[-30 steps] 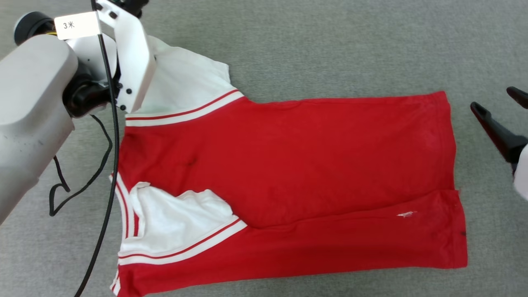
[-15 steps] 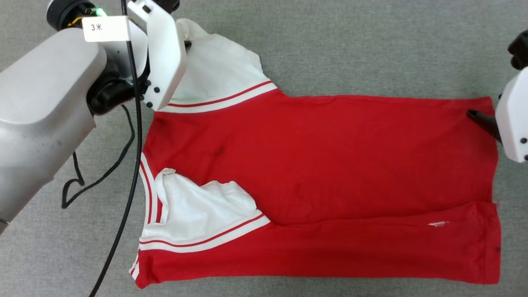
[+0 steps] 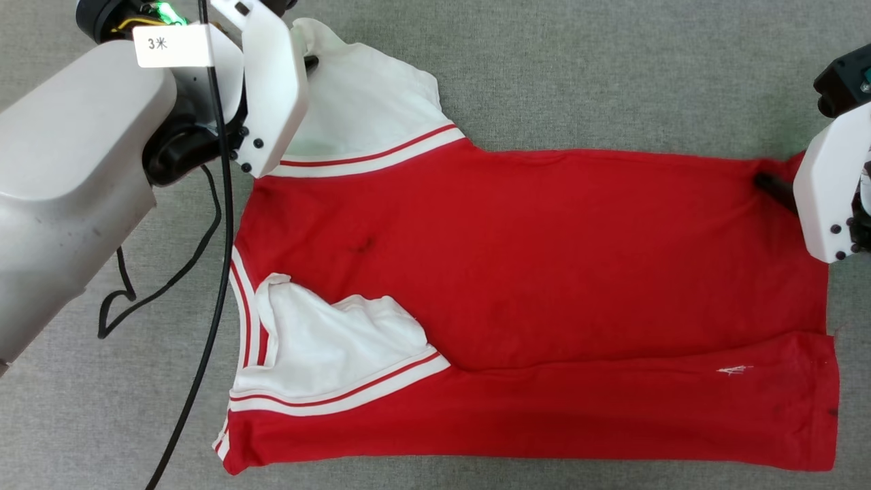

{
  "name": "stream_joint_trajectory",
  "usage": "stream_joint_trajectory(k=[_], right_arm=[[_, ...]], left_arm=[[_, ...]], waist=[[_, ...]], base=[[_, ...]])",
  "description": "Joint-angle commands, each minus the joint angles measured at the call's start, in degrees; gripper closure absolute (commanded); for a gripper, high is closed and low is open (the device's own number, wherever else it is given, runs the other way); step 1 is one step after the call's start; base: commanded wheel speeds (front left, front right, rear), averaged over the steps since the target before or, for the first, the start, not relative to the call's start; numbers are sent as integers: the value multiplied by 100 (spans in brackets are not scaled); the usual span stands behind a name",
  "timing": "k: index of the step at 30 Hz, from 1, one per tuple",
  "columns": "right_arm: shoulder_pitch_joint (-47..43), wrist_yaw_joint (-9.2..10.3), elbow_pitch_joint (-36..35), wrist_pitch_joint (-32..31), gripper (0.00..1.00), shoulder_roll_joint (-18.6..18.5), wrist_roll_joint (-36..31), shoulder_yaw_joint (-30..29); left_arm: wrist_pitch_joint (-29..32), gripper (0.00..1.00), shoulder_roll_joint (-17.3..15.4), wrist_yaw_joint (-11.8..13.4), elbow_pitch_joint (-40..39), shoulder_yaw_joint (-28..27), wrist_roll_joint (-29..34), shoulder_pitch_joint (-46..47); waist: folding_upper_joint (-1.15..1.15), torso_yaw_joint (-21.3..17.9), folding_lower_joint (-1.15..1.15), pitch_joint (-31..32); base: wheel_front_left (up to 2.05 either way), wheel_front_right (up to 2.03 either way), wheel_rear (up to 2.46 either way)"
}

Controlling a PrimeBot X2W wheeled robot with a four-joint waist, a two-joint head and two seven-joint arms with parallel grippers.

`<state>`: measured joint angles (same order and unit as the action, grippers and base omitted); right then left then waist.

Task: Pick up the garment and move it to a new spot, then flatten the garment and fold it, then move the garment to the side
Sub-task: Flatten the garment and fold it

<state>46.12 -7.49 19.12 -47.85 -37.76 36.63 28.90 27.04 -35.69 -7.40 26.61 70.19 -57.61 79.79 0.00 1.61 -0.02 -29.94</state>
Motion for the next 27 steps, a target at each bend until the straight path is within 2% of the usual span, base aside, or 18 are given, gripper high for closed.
stream_joint_trajectory(k=[1,8,13,19,27], right_arm=[[-145,1,243,119,100,211,66,226],[-118,1,354,1257,100,133,288,256],[-390,2,268,1894,100,4,353,376],[-780,2,168,2290,100,-61,512,362],[-1618,2,-55,2571,100,-221,661,244]], left_arm=[[-57,100,-42,-2,30,21,0,-35],[-381,100,-163,-3,2,53,-192,-416],[-597,100,-363,66,-184,42,-268,-773],[-837,100,-629,221,-525,24,-390,-1238],[-1198,100,-1127,630,-1306,104,-482,-2226]], waist=[[0,-24,2,78],[0,-96,2,621],[0,-68,2,1034],[0,-12,2,1409],[0,42,2,1931]], base=[[0,0,0],[0,0,0],[0,0,0],[0,0,0],[0,0,0]])
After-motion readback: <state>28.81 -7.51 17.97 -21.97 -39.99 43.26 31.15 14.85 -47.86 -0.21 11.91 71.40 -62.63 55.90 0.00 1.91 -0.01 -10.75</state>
